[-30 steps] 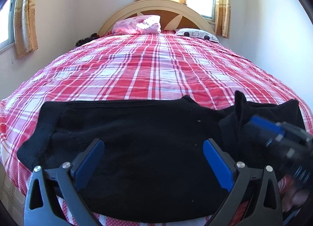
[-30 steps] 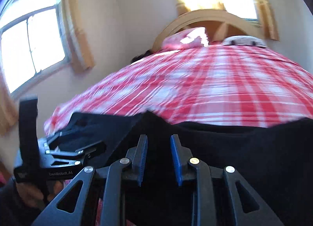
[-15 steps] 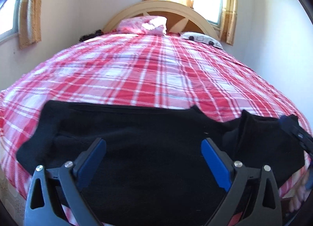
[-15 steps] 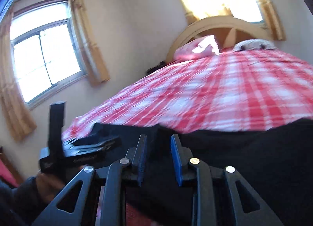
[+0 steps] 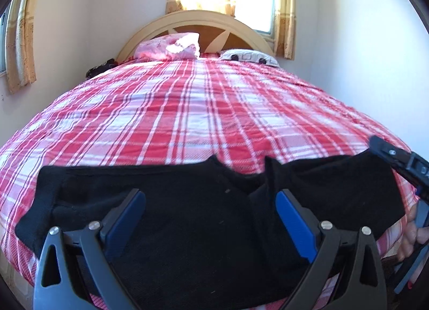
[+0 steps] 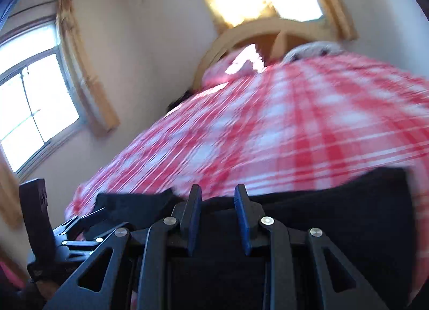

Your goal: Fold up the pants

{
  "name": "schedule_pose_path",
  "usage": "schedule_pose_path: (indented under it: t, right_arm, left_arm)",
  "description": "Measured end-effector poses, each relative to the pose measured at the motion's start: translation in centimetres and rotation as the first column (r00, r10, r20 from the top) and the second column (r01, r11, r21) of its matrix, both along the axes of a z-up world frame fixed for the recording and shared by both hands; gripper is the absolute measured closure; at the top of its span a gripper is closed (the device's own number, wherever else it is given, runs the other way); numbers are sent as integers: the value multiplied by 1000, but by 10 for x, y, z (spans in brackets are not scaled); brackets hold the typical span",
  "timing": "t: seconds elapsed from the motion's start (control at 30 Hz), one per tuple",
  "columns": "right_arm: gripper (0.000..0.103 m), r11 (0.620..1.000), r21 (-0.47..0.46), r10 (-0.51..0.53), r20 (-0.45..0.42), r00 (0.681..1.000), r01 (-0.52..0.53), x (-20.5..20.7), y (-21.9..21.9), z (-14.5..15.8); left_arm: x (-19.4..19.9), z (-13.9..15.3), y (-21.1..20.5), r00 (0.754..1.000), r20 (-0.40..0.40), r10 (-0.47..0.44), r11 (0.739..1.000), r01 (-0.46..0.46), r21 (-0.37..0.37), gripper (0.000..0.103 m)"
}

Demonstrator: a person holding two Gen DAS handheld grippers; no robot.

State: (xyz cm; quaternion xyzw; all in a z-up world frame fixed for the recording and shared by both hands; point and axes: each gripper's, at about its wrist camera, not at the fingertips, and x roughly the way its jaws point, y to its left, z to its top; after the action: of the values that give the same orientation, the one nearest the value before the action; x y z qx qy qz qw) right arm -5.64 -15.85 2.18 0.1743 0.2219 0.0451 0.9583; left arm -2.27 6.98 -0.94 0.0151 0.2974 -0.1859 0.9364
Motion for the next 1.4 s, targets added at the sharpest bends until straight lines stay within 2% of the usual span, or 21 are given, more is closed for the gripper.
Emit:
schedule_pose_path:
  t: [0.07, 0.1, 0.23, 0.27, 0.33, 0.4, 0.43, 0.5, 0.57, 0.7, 0.77, 0.8, 0.83, 0.9, 0.93, 1.03, 1.07, 1.13, 1.17, 1.3, 1.4]
  right_arm:
    - [40, 991, -9, -131, 39, 991, 131, -33, -32, 4]
    - [37, 982, -4, -189, 48, 981, 189, -48, -47, 3]
    - [37, 956, 44, -289, -54, 956, 291, -77, -91, -21]
    - [37, 957, 74, -276, -71, 959, 281, -80, -94, -29]
    - [37, 960, 170, -205, -119, 972, 223, -77, -100, -47]
    - [37, 970, 166, -169, -62, 984, 177, -81, -93, -51]
    - [39, 977, 139, -153, -67, 986, 161, -79, -89, -51]
    - [67, 986, 51, -156, -81, 984, 161, -76, -78, -49]
    - [85, 992, -8, -126, -97, 987, 126, -72, -64, -47]
    - [90, 986, -115, -132, -65, 989, 124, -80, -47, -29]
    - [90, 977, -163, -140, -13, 990, 136, -90, -41, -16]
    - [90, 968, -201, -149, 10, 989, 148, -95, -36, -9]
    - [90, 949, -266, -165, 30, 986, 167, -101, -28, -2]
    - [90, 914, -364, -186, 15, 982, 179, -104, -21, 0]
    - [90, 903, -391, -201, -15, 980, 179, -101, -20, -5]
    - [90, 905, -383, -254, -134, 958, 187, -86, -30, -36]
    - [89, 910, -364, -260, -126, 957, 199, -87, -33, -42]
    - [89, 913, -347, -262, -104, 959, 212, -90, -36, -43]
    - [89, 910, -356, -263, -104, 959, 212, -90, -35, -43]
    - [84, 920, -331, -256, -100, 962, 210, -91, -39, -37]
    - [78, 919, -264, -307, -12, 951, 293, -109, -41, -20]
  left_arm:
    - [1, 4, -13, 999, 14, -32, 999, 32, 0, 3]
    - [1, 6, -23, 998, 22, -51, 999, 51, 3, 3]
    - [7, 4, -53, 999, 19, -34, 997, 33, 67, 2]
    - [12, -2, -57, 1000, -19, 2, 995, 0, 97, 3]
    - [18, -12, -53, 995, -93, 19, 997, -12, 80, 3]
    - [20, -21, -44, 988, -147, 48, 997, -39, 66, 2]
    - [21, -28, -40, 981, -185, 57, 998, -48, 49, 2]
    - [16, -35, -35, 973, -221, 63, 998, -64, 3, 1]
    - [8, -34, -40, 975, -216, 47, 999, -51, -13, 0]
    - [9, -31, -52, 966, -251, -59, 991, 27, -129, 1]
    - [13, -28, -52, 962, -258, -90, 977, 34, -212, 19]
    - [15, -25, -54, 960, -254, -116, 965, 49, -257, 40]
    - [16, -22, -55, 959, -247, -137, 956, 63, -286, 52]
    - [12, -14, -59, 975, -186, -119, 964, 68, -258, 59]
    - [5, -9, -61, 989, -122, -88, 977, 62, -205, 63]
    - [-8, -5, -61, 999, 36, 6, 999, -5, -44, 62]
    - [-9, -7, -59, 997, 69, 45, 999, -46, 14, 61]
    - [-1, -14, -54, 987, 97, 130, 982, -141, 126, 32]
    - [4, -17, -48, 982, 92, 167, 973, -179, 147, 29]
    - [9, -8, -32, 984, 51, 171, 981, -175, 83, 25]
    - [-2, 4, -39, 988, 86, 128, 989, -134, 66, 21]
